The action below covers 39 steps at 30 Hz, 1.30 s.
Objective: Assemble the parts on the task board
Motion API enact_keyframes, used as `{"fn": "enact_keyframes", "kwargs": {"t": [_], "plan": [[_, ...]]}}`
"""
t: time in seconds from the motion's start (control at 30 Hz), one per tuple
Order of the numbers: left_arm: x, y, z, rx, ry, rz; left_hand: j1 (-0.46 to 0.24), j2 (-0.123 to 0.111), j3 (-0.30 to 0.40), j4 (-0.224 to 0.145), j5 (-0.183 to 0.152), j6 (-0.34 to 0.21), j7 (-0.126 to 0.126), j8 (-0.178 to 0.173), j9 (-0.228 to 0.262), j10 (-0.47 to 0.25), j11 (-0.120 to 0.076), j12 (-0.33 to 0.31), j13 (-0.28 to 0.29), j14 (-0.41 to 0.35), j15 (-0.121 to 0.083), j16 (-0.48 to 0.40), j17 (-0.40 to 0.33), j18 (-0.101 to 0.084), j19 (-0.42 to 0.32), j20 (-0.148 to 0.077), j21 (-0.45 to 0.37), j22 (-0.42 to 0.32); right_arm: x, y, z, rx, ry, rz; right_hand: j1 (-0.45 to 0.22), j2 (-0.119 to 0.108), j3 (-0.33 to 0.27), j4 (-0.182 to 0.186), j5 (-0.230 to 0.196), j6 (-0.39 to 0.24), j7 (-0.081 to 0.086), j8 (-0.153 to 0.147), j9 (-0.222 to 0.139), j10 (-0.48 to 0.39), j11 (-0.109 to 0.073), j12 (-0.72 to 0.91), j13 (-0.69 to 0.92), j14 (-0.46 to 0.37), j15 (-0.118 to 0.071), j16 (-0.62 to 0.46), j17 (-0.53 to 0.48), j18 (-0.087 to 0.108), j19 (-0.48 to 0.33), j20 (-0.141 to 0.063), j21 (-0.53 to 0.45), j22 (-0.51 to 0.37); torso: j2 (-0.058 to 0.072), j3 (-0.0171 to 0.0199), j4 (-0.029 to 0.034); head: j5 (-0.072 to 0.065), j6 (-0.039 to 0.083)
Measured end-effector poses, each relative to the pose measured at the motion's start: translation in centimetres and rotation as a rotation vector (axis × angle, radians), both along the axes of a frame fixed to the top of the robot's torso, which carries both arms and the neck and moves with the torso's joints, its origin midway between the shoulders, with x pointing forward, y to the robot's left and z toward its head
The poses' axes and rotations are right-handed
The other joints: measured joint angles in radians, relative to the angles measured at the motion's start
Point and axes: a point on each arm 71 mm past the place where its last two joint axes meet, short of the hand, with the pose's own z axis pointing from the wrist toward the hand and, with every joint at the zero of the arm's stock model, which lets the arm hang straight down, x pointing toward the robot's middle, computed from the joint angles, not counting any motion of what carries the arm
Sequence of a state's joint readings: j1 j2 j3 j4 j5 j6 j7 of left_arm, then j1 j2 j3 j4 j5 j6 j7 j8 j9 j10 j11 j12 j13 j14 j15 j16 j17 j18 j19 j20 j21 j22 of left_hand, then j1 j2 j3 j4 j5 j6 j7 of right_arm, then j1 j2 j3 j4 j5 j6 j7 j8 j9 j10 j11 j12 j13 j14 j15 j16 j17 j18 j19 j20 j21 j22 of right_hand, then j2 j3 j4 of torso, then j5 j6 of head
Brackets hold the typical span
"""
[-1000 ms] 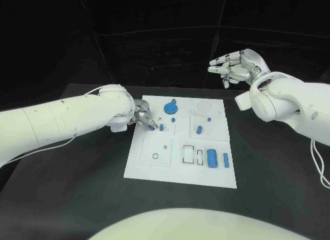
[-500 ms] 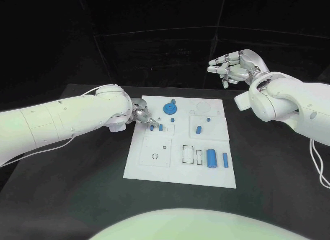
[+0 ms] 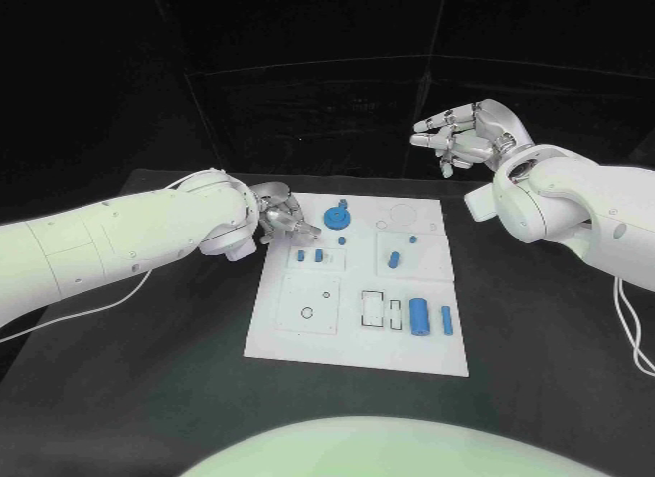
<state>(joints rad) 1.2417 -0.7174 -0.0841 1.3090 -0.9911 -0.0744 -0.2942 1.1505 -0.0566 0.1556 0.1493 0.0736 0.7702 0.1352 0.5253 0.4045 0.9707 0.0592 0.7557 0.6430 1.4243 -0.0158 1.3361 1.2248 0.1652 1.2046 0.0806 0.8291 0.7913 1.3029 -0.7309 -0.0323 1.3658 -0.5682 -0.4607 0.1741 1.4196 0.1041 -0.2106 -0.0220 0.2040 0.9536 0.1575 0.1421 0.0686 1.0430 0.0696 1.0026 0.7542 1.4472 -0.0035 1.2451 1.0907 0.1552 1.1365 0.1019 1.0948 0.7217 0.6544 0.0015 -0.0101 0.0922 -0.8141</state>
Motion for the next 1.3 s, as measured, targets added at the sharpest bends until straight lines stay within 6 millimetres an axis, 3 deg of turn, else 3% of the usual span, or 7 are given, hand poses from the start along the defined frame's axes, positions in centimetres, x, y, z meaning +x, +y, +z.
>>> {"fn": "enact_keyframes", "kwargs": {"t": [0.1, 0.2, 0.4, 0.6, 0.77, 0.93, 1.3], "plan": [[0.3, -1.3, 0.5, -0.073, -0.067, -0.045, 0.149, 0.013, 0.06, -0.078, 0.003, -0.02, 0.021, -0.022, -0.032, -0.079, 0.021, -0.102, -0.083, -0.102, 0.019, -0.151, -0.167, 0.005, -0.059, 0.02, -0.107, -0.082, 0.0, 0.0, 0.0, 0.0, 0.001, 0.001, 0.0, 0.0, 0.0, 0.0, 0.0, 0.0, 0.0, 0.0, 0.0, 0.0, 0.0, 0.0, -0.001, 0.0, 0.0, 0.0, 0.0, 0.0, 0.0, 0.0, 0.0, 0.0, 0.0, 0.0002, -0.0001, 0.0, 0.003], [0.5, -2.5, 1.0, -0.123, -0.13, -0.089, 0.221, -0.004, 0.108, -0.128, 0.003, -0.02, 0.027, -0.057, -0.075, -0.096, 0.035, -0.189, -0.172, -0.167, 0.03, -0.25, -0.285, 0.005, -0.075, 0.032, -0.158, -0.118, 0.0, 0.1, 0.0, 0.0, 0.002, 0.002, 0.0, 0.0, 0.0, 0.0, 0.0, 0.0, 0.0, 0.0, 0.0, 0.0, 0.0, 0.0, -0.001, 0.0, 0.0, 0.0, 0.0, 0.0, 0.0, 0.0, 0.0, 0.0, 0.0, 0.0, -0.0004, 0.0, 0.005], [0.9, -4.3, 1.6, -0.15, -0.277, -0.198, 0.234, -0.046, 0.144, -0.173, 0.003, 0.034, 0.026, -0.132, -0.162, -0.089, 0.041, -0.289, -0.304, -0.154, 0.034, -0.275, -0.344, 0.005, -0.041, 0.034, -0.181, -0.144, 0.0, 0.1, -0.1, -0.001, 0.004, 0.004, 0.0, 0.0, 0.0, 0.0, 0.0, 0.0, 0.0, 0.0, 0.0, 0.0, 0.0, -0.005, -0.004, -0.004, -0.004, -0.004, -0.001, 0.0, -0.003, -0.004, -0.004, -0.002, 0.0, -0.0001, -0.001, -0.003, 0.007], [1.0, -5.6, 1.2, -0.08, -0.352, -0.298, 0.212, -0.068, 0.15, -0.187, 0.003, 0.1, 0.021, -0.203, -0.234, -0.072, 0.037, -0.346, -0.401, -0.038, 0.028, -0.131, -0.223, 0.005, 0.036, 0.031, -0.16, -0.141, 0.0, 0.3, -0.1, 0.0, 0.005, 0.008, 0.0, 0.0, 0.0, 0.0, 0.0, 0.0, 0.0, 0.0, 0.0, 0.0, 0.0, -0.005, -0.004, -0.004, -0.004, -0.004, -0.001, 0.0, -0.003, -0.003, -0.004, -0.002, 0.0, -0.0001, -0.0016, -0.007, 0.01], [1.0, -6.6, 0.6, -0.013, -0.376, -0.363, 0.21, -0.071, 0.151, -0.194, 0.003, 0.144, 0.015, -0.239, -0.269, -0.046, 0.034, -0.373, -0.456, 0.035, 0.022, -0.012, -0.091, 0.005, 0.131, 0.024, -0.01, -0.003, 0.0, 0.4, -0.1, 0.0, 0.006, 0.01, 0.0, 0.0, 0.0, 0.0, 0.0, 0.0, 0.0, 0.0, 0.0, 0.0, 0.0, -0.005, -0.004, -0.004, -0.004, -0.004, -0.001, 0.0, -0.003, -0.004, -0.004, -0.002, 0.001, -0.0004, -0.0023, -0.011, 0.011], [1.1, -7.1, 0.2, 0.049, -0.378, -0.404, 0.203, -0.068, 0.153, -0.195, 0.003, 0.165, 0.011, -0.257, -0.287, -0.029, 0.03, -0.384, -0.487, 0.037, 0.02, 0.007, -0.074, -0.011, 0.164, 0.019, 0.054, 0.059, 0.0, 0.4, -0.1, -0.001, 0.006, 0.012, 0.0, 0.0, 0.0, 0.0, 0.0, 0.0, 0.0, 0.0, 0.0, 0.0, 0.0, -0.005, -0.004, -0.004, -0.004, -0.004, -0.001, 0.0, -0.003, -0.004, -0.004, -0.002, 0.001, -0.0004, -0.0023, -0.013, 0.01], [1.5, -7.4, -0.5, 0.141, -0.344, -0.448, 0.194, -0.067, 0.154, -0.196, 0.003, 0.195, 0.006, -0.269, -0.3, -0.004, 0.026, -0.397, -0.514, 0.037, 0.02, 0.016, -0.073, -0.011, 0.191, 0.016, 0.113, 0.12, 0.1, 0.6, -0.1, -0.002, 0.005, 0.016, 0.0, 0.0, 0.0, 0.0, 0.004, 0.0, 0.0, 0.0, 0.0, 0.0, 0.0, -0.005, -0.004, -0.004, -0.004, -0.004, -0.001, 0.0, -0.003, -0.003, -0.004, -0.002, 0.001, -0.0001, -0.0012, -0.015, 0.009]]}}
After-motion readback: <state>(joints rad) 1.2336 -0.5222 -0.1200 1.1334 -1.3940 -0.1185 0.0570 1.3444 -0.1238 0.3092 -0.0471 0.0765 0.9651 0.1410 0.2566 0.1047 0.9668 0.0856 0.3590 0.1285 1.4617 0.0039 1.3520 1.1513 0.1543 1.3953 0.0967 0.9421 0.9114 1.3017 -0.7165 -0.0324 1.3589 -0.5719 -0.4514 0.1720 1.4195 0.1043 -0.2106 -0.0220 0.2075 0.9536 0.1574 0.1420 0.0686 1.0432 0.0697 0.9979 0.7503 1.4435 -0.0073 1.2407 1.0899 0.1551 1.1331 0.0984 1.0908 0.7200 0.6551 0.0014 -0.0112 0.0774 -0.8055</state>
